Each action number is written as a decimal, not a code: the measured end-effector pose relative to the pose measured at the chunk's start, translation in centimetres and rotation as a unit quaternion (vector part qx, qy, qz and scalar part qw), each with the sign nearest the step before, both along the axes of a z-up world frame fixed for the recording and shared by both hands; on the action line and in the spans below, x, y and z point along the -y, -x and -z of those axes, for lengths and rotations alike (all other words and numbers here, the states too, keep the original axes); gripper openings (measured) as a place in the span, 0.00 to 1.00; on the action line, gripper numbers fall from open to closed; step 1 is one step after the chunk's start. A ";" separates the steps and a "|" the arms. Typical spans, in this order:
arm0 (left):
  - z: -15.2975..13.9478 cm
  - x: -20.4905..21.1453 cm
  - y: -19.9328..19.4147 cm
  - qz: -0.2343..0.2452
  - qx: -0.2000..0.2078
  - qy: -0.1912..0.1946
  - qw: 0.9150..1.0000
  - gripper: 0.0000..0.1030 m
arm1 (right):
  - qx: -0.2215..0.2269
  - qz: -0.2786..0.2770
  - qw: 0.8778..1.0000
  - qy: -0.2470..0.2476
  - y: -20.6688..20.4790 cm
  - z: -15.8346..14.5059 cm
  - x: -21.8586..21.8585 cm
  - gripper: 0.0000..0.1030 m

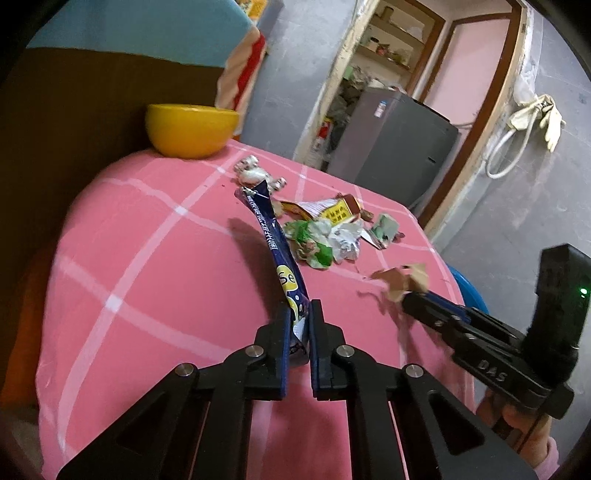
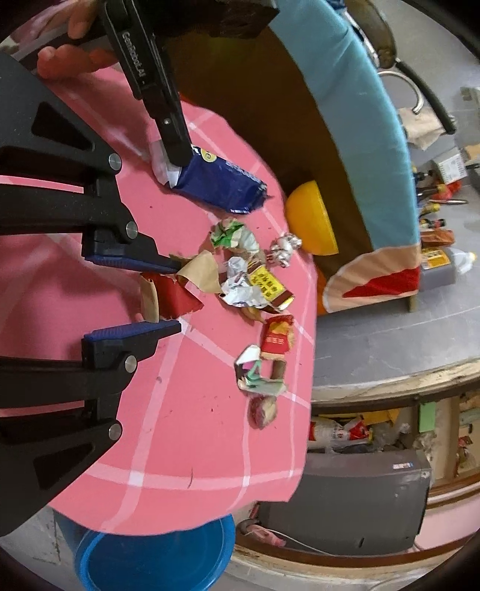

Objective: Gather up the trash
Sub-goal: 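Grasp the blue wrapper with the left tool while the right grasps a red packet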

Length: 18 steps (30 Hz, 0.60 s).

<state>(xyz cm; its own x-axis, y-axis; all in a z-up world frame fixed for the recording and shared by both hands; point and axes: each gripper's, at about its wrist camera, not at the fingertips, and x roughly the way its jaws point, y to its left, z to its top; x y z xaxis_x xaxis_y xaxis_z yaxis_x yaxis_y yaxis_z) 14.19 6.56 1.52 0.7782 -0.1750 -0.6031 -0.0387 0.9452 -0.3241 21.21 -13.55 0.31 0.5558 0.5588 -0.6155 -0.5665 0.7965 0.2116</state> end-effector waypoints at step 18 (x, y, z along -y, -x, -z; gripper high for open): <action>-6.5 10.8 -0.9 0.087 0.192 -0.062 0.976 0.06 | 0.186 0.139 0.970 -0.066 3.8 -7.5 10.1 0.23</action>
<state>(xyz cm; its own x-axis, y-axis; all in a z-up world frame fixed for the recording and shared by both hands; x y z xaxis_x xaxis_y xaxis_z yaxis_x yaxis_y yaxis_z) 15.06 -4.24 8.07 0.9162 -0.2684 -0.2975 0.2274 0.9596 -0.1656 17.45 -23.69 7.85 0.8662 0.4163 -0.2764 -0.3911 0.9091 0.1434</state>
